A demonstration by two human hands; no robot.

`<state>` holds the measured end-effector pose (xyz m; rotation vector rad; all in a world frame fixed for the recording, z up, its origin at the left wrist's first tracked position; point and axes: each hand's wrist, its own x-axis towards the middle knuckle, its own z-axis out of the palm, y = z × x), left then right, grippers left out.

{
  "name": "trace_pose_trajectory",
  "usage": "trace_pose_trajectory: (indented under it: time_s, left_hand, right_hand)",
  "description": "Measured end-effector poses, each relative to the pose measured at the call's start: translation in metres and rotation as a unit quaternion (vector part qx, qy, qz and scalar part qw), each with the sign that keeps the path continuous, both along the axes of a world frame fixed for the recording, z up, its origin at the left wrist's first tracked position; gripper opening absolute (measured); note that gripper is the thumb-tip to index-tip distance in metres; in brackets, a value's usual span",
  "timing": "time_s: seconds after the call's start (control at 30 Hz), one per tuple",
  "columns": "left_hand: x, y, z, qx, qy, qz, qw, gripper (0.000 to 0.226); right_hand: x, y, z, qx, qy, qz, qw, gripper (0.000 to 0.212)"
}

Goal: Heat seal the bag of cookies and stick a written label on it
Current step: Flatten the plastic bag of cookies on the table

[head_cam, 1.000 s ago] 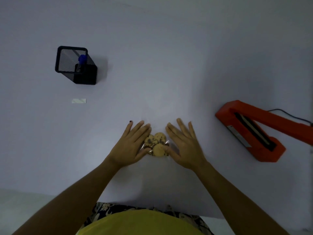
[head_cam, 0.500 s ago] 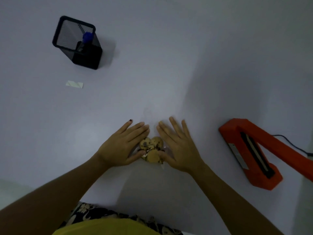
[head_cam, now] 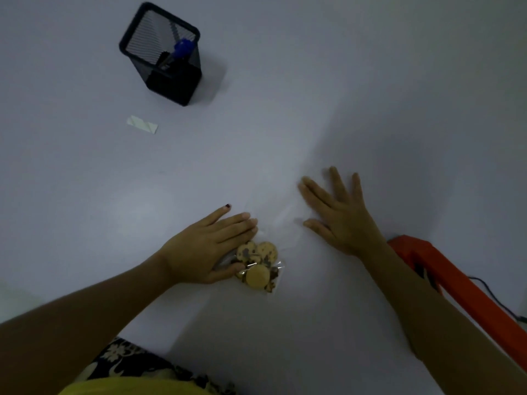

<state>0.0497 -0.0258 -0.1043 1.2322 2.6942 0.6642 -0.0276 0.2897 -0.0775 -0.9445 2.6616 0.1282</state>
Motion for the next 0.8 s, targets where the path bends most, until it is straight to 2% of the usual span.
trace_pose_trajectory:
  time_s: [0.2,0.37,0.63,0.7,0.8]
  left_hand:
    - [0.002,-0.002,-0.001,-0.001,-0.011,-0.005,1.0,0.064]
    - [0.002,-0.001,0.001,0.009,-0.01,0.0,1.0,0.064]
    - [0.002,-0.001,0.001,0.015,-0.015,0.004,1.0,0.063]
    - [0.002,0.0,0.001,0.014,-0.018,0.006,1.0,0.063]
    - [0.002,0.0,0.001,0.012,-0.013,0.008,1.0,0.062]
  right_hand:
    - [0.0,-0.019,0.003,-0.021,-0.002,-0.085,0.996,0.074]
    - [0.014,-0.063,0.004,-0.068,-0.012,0.111,0.991,0.079]
    - [-0.032,-0.053,-0.004,0.008,-0.01,0.194,0.981,0.073]
    - [-0.041,-0.049,-0.003,0.016,-0.001,0.172,0.985,0.072]
    - [-0.061,-0.031,-0.004,0.017,0.009,0.012,1.0,0.076]
